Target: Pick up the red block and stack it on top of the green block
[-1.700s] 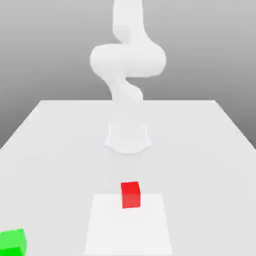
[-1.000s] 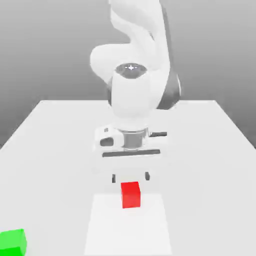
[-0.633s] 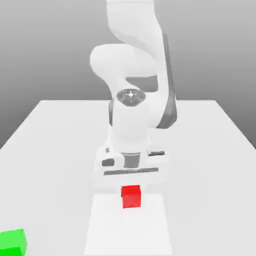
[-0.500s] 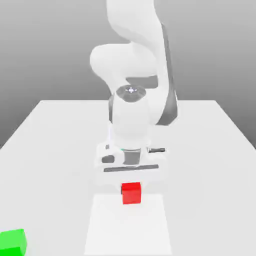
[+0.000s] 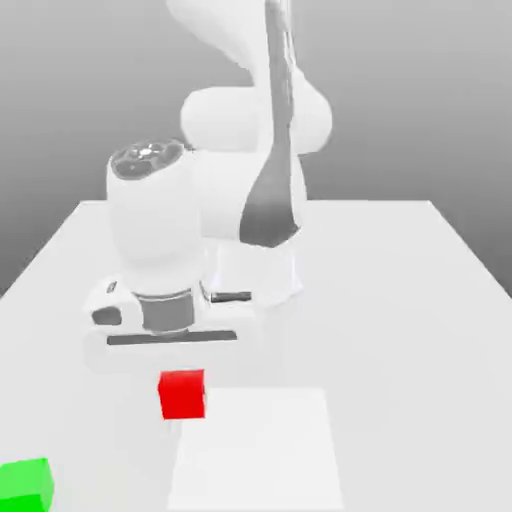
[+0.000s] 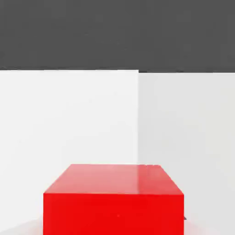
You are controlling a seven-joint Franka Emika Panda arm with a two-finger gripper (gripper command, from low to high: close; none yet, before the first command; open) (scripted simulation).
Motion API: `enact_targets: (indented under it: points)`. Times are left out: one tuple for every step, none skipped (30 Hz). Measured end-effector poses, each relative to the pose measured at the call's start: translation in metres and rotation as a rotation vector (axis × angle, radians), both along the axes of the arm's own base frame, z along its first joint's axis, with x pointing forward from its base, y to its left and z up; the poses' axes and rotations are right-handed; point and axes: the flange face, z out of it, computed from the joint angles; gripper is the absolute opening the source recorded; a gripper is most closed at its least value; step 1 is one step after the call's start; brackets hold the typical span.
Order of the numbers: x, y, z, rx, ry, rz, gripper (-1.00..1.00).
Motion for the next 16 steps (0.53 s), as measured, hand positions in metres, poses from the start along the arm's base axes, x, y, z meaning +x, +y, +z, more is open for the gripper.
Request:
enact_targets:
  points:
    - [0.007,-0.014,0.001,-0.001,-0.001,-0.007,-1.00]
    - [0.013,-0.028,0.003,-0.003,-0.002,-0.013,-1.00]
    - [0.019,-0.043,0.005,-0.006,-0.004,-0.019,-1.00]
    - [0.025,-0.058,0.008,-0.011,-0.006,-0.024,-1.00]
    - [0.030,-0.073,0.011,-0.017,-0.009,-0.029,-1.00]
    - [0.035,-0.088,0.014,-0.023,-0.012,-0.033,-1.00]
    - [0.039,-0.103,0.018,-0.031,-0.015,-0.035,-1.00]
    - [0.044,-0.118,0.023,-0.039,-0.020,-0.036,-1.00]
    - [0.046,-0.127,0.019,-0.045,-0.022,-0.036,-1.00]
    - [0.048,-0.131,0.009,-0.048,-0.024,-0.036,-1.00]
    - [0.049,-0.133,-0.004,-0.050,-0.024,-0.036,-1.00]
    - [0.049,-0.135,-0.020,-0.051,-0.024,-0.036,-1.00]
    - [0.049,-0.135,-0.031,-0.051,-0.024,-0.037,1.00]
    - [0.049,-0.135,-0.031,-0.051,-0.024,-0.037,1.00]
    - [0.049,-0.135,-0.031,-0.051,-0.024,-0.037,1.00]
    - [0.049,-0.135,-0.031,-0.051,-0.024,-0.037,1.00]
